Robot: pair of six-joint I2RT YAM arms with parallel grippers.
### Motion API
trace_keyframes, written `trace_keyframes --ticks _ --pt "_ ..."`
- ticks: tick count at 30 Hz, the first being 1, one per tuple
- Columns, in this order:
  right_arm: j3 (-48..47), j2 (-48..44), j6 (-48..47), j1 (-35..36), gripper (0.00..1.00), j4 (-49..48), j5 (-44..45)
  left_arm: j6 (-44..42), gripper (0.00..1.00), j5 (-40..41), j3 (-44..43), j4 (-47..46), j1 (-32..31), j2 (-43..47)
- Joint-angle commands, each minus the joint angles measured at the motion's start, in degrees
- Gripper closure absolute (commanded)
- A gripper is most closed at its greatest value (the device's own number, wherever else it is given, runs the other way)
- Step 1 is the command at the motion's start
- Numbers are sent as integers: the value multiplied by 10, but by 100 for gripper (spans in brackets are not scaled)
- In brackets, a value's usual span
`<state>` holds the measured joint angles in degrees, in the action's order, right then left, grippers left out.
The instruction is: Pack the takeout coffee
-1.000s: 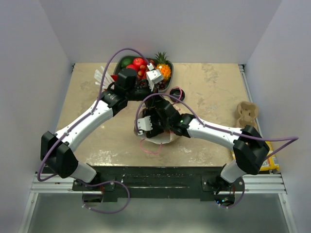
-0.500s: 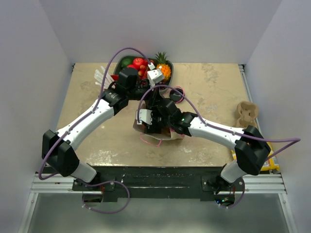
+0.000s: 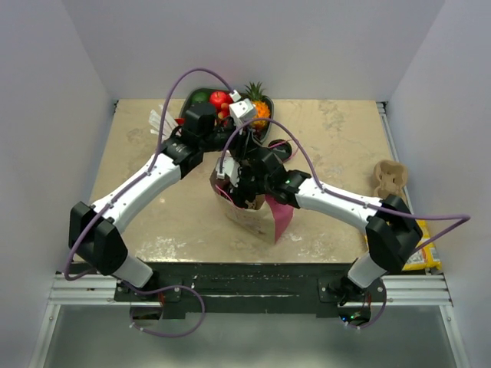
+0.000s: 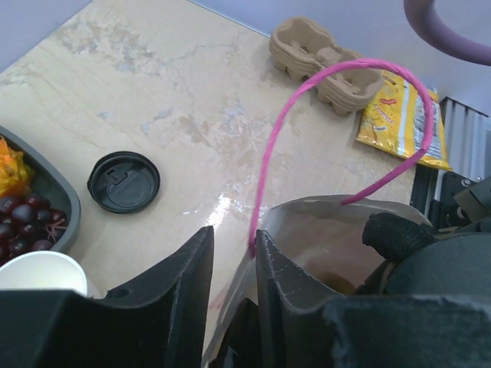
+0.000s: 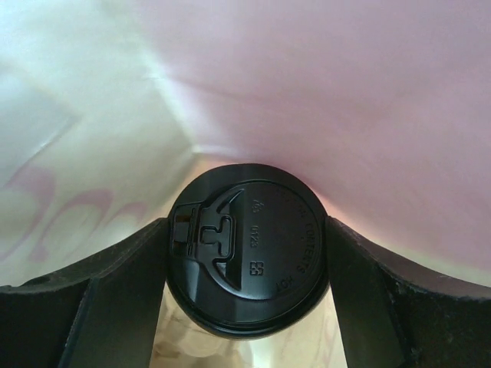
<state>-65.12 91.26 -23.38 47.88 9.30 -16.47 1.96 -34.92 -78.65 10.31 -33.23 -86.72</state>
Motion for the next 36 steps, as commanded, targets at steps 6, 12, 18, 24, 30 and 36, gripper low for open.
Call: trace_keyframes --ticks 6,12,18,24,30,36 --pt "49 48 184 -71 40 87 -32 21 61 -54 -34 14 -12 1" --pt "84 52 187 -71 37 84 -39 22 56 -34 -33 13 -12 5" --pt "60 20 151 -71 24 87 -28 5 49 -11 -45 18 -10 16" --pt "47 -20 122 -71 6 107 -30 -8 46 -2 -43 24 -6 35" --pt "40 -75 115 -70 1 109 -34 -14 42 12 -50 31 -1 47" --pt "11 -100 93 -70 1 141 -55 -17 41 16 -55 31 3 56"
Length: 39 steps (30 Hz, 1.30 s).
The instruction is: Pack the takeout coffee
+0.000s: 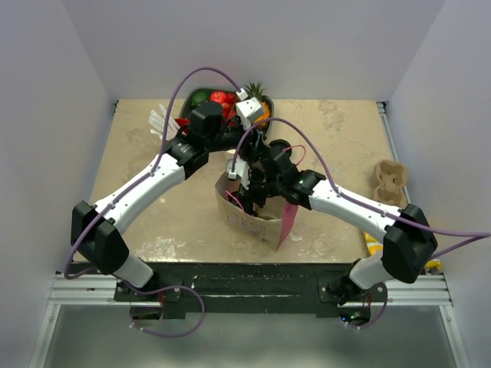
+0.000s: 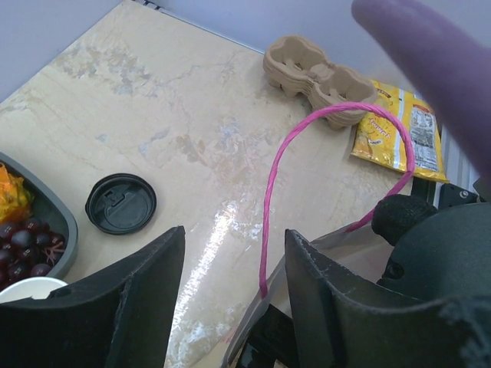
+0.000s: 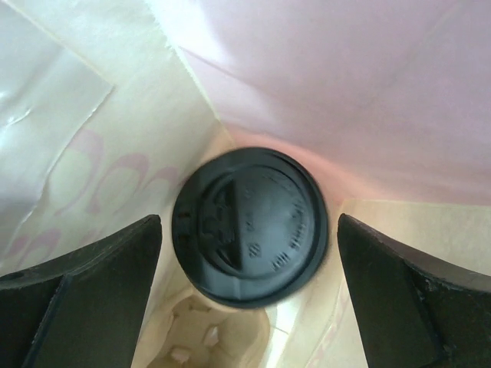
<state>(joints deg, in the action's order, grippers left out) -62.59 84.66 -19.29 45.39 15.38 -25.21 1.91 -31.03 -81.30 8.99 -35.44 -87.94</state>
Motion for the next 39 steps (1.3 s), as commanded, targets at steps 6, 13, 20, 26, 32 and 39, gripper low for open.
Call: trace_keyframes --ticks 6,13,20,26,32,39 --pt "-45 -51 35 -46 1 105 3 -16 37 -4 -32 36 34 85" --pt "-85 -66 22 -45 1 141 0 -16 30 11 -49 36 67 95" --pt "-119 -78 14 -46 1 158 -7 -44 27 28 -69 54 91 108" --pt "-135 -89 20 -45 1 161 -22 -38 27 43 -46 55 111 126" --pt "-152 -120 17 -46 1 151 -29 -33 26 90 -38 59 150 141" --pt "-195 -149 62 -51 1 97 48 -47 26 181 -61 83 239 125"
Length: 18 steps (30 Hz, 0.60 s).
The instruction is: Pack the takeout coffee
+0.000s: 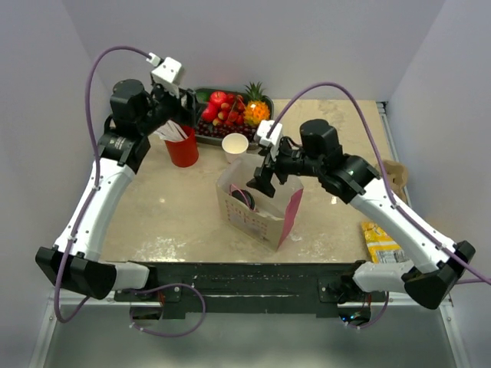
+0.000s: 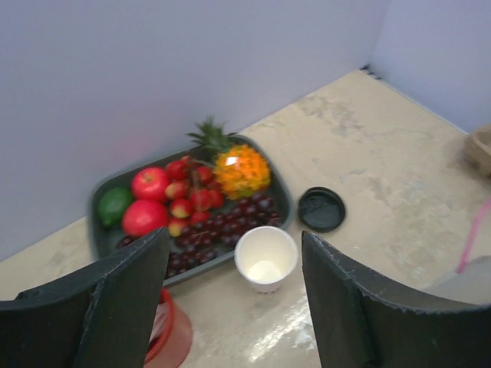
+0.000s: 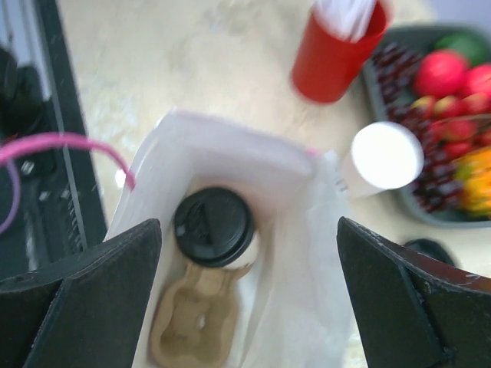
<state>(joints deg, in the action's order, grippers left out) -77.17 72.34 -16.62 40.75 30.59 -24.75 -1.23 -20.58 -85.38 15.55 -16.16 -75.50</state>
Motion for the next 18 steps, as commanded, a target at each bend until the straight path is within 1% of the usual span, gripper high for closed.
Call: trace_keyframes --ticks 1,4,7,8,10,14,15,18 --pt "-68 -25 40 -8 1 -61 63 -29 26 88 -27 29 56 -18" --pt "-112 -11 50 -16 1 -68 94 -24 32 122 -56 75 101 -60" --pt "-150 1 51 -30 1 -75 119 -15 41 147 -80 116 136 -101" --pt "-157 3 50 -35 1 -79 142 -13 45 144 -83 119 144 -110" --pt "-171 7 50 -45 1 -90 162 -17 49 134 -86 109 158 -137" --pt "-180 11 53 -63 1 -99 165 -22 57 114 -136 107 162 -198" --pt "-183 11 53 -66 1 -99 165 -24 58 103 -146 106 176 -210" --pt "-178 5 51 -72 1 -100 167 -25 62 93 -181 111 182 -249"
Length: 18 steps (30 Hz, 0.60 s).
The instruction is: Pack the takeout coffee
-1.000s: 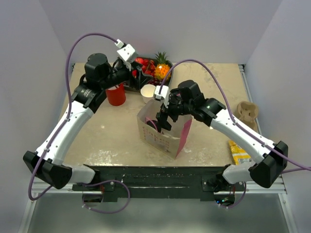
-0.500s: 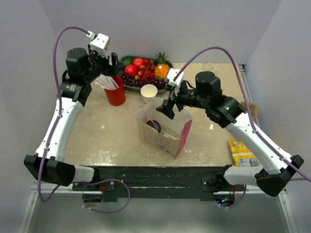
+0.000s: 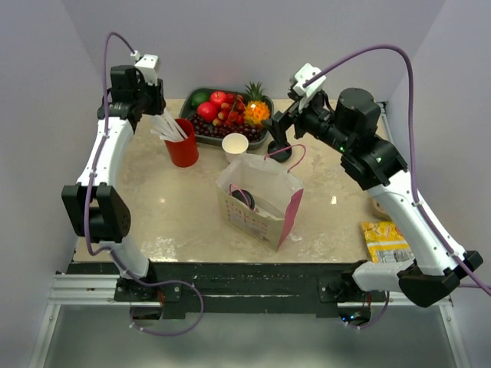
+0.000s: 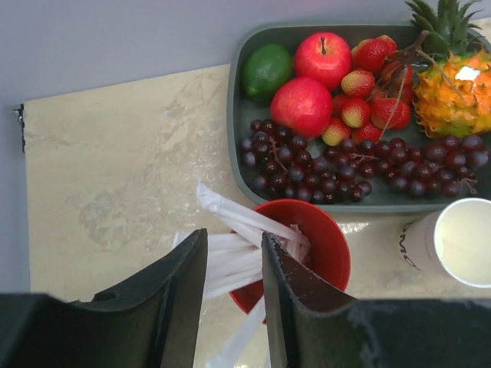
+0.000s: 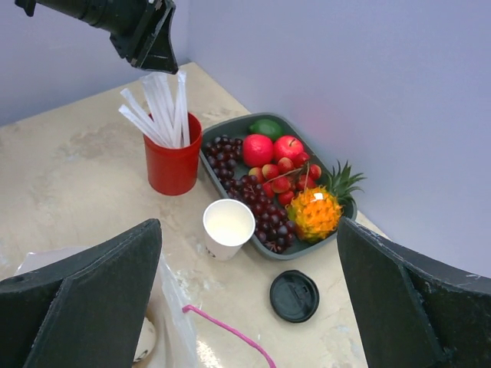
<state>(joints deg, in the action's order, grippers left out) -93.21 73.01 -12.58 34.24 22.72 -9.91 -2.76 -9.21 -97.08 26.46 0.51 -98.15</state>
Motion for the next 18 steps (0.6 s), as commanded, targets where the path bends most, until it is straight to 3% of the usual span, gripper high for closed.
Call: trace_keyframes --ticks 1,6,18 --pt "-17 -5 11 -10 1 -22 17 -9 62 -20 -73 5 16 -40" --pt "-17 -8 5 -24 1 -14 17 -2 67 -13 -116 25 35 -69" --pt "-25 13 14 -32 1 -24 7 -23 72 -14 -104 92 52 -73"
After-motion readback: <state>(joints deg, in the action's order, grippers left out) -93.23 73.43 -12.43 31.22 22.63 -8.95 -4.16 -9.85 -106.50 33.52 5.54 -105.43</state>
